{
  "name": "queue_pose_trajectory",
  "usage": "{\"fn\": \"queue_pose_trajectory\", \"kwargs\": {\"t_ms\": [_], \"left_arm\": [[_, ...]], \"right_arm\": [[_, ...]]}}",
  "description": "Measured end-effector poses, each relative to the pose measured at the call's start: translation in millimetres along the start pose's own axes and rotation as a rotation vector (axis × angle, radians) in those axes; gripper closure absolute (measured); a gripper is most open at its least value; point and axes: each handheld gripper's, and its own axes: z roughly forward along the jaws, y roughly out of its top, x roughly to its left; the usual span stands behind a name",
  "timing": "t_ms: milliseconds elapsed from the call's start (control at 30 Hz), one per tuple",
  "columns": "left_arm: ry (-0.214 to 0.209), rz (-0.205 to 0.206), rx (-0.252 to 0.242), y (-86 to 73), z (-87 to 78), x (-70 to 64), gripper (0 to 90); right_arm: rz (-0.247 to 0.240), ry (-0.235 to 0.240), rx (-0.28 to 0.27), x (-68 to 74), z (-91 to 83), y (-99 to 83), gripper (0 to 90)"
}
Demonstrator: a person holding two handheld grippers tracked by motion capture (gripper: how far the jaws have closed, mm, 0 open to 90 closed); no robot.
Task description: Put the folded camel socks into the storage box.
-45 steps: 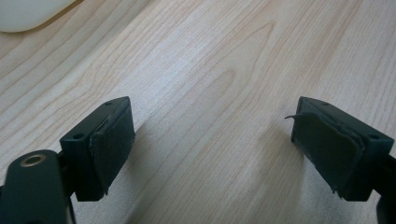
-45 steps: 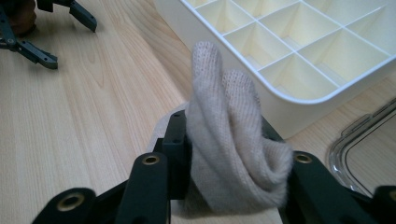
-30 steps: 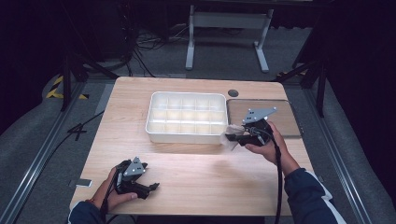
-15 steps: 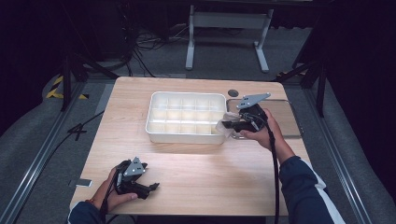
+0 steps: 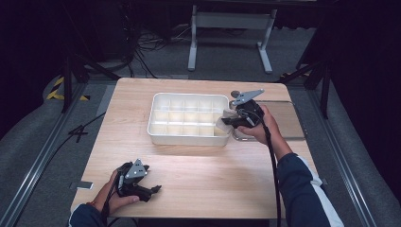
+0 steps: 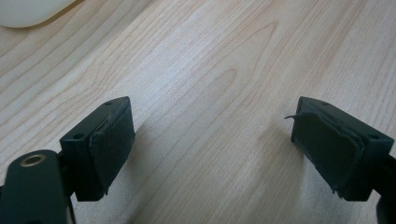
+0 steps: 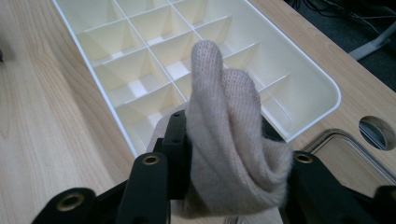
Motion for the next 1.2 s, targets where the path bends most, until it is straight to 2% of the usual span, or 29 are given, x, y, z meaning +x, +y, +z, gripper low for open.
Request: {"fn": "queue_pose_trajectory", "kwargs": {"t_ms": [233,300,633,733,800,900,967,1067,1200], "left_arm": [[0.001,-0.001,-0.003,-0.1,0.3,-0.1,13.6],[0.002,-0.001,-0.004,-0.2,0.3,-0.1,13.6],[-0.001,-0.004,-0.002,0.0,0.0,-0.2,13.7],[-0.001,-0.004,-0.002,0.0,0.1,-0.2,13.7],[-0.001,-0.004,-0.002,0.0,0.1,-0.2,13.7],[0.0,-0.004,-0.003,0.0,0.1,-0.2,13.6],[0.001,-0.004,-0.004,-0.1,0.2,-0.3,13.7],[0.0,-0.005,-0.005,-0.1,0.2,-0.3,13.7],[0.0,-0.006,-0.005,-0.1,0.3,-0.4,13.7]], "right_arm": [[-0.011,0.016,0.0,6.3,11.3,9.6,65.1],[-0.03,0.017,0.007,10.6,17.1,13.6,65.0],[-0.042,0.034,0.038,21.9,45.3,23.5,65.0],[-0.051,0.029,0.051,24.3,50.3,25.0,64.9],[-0.091,0.008,0.06,27.7,58.1,27.0,64.8],[-0.087,0.0,0.067,28.6,63.3,27.8,64.8],[-0.103,-0.01,0.1,29.6,71.3,27.5,64.8],[-0.111,-0.024,0.12,30.2,78.2,26.9,64.7],[-0.129,-0.015,0.141,32.9,83.8,27.0,64.5]]}}
